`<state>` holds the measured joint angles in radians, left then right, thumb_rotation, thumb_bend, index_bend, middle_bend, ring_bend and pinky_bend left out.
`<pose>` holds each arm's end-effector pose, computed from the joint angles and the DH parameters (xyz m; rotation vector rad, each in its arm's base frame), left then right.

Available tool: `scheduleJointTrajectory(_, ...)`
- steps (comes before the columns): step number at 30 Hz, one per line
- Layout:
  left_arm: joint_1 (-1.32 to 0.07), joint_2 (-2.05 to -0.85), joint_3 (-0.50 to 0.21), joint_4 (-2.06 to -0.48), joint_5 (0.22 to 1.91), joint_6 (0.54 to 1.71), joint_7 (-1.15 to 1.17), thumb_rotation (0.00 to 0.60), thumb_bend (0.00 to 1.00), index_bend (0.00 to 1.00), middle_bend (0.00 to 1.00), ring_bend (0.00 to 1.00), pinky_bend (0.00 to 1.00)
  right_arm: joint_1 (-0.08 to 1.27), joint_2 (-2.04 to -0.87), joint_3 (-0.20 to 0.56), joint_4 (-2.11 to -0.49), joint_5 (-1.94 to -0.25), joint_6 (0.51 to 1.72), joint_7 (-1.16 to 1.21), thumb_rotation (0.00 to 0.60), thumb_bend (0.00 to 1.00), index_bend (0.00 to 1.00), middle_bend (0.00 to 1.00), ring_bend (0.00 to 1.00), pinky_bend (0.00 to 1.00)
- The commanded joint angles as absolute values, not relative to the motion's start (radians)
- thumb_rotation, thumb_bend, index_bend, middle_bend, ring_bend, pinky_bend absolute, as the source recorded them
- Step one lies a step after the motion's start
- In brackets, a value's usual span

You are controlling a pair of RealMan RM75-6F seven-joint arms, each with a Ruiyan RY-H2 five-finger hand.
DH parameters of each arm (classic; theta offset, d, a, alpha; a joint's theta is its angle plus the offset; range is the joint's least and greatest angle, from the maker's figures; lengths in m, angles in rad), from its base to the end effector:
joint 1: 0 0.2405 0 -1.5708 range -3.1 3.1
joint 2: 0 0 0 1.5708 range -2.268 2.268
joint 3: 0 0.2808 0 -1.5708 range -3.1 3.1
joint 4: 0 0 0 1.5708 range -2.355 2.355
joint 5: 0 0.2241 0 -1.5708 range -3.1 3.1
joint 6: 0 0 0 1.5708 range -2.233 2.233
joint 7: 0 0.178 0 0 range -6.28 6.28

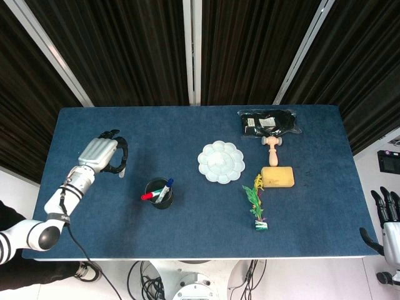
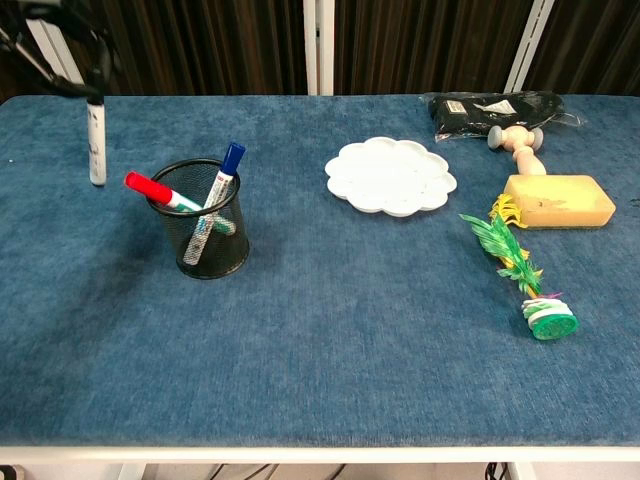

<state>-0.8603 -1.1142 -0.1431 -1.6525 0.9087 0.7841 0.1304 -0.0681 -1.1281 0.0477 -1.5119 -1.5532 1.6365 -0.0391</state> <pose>-0.1770 0.4339 0.0827 -1.7925 -1.1064 -0.8161 -0.3668 -0.1629 0.1839 1.3065 -0.7648 0.8071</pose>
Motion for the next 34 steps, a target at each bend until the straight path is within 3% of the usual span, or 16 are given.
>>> scheduleJointTrajectory(1, -0.864, -1.157, -0.127, -1.621, 0.934, 0.800, 0.163, 0.600, 0.32, 0.47, 0.25, 0.05, 0.10, -0.070, -1.127, 0.049, -1.510, -1.552, 1.640, -0.033, 0.600, 0.19, 0.00, 0.00, 0.00, 0.00)
scheduleJointTrajectory(5, -0.866, -1.191, -0.120, -1.605, 0.939, 0.827, 0.209, 0.600, 0.23, 0.13, 0.17, 0.05, 0.10, -0.070, -1.129, 0.050, -1.499, -1.546, 1.636, -0.014, 0.600, 0.19, 0.00, 0.00, 0.00, 0.00)
scheduleJointTrajectory(8, -0.849, -1.227, -0.136, -1.597, 0.968, 0.900, 0.212, 0.600, 0.19, 0.01, 0.12, 0.05, 0.09, -0.070, -1.132, 0.049, -1.487, -1.544, 1.633, 0.000, 0.600, 0.19, 0.00, 0.00, 0.00, 0.00)
scheduleJointTrajectory(16, -0.782, -1.206, -0.145, -1.659, 1.072, 1.042, 0.212, 0.600, 0.15, 0.00, 0.07, 0.00, 0.08, -0.074, -1.135, 0.051, -1.461, -1.543, 1.641, 0.040, 0.600, 0.19, 0.00, 0.00, 0.00, 0.00)
scheduleJointTrajectory(24, -0.527, -1.156, 0.031, -1.719, 1.308, 1.399, 0.345, 0.600, 0.16, 0.03, 0.07, 0.00, 0.07, -0.066, -1.140, 0.051, -1.441, -1.542, 1.624, 0.070, 0.600, 0.19, 0.00, 0.00, 0.00, 0.00)
scheduleJointTrajectory(30, -0.301, -1.210, 0.153, -1.514, 1.381, 1.550, 0.190, 0.600, 0.16, 0.04, 0.06, 0.00, 0.06, -0.037, -1.170, 0.064, -1.406, -1.533, 1.592, 0.020, 0.600, 0.19, 0.00, 0.00, 0.00, 0.00)
scheduleJointTrajectory(34, -0.211, -1.270, 0.155, -1.363, 1.383, 1.595, 0.074, 0.600, 0.16, 0.04, 0.05, 0.00, 0.05, -0.028, -1.181, 0.072, -1.401, -1.534, 1.593, 0.010, 0.600, 0.19, 0.00, 0.00, 0.00, 0.00)
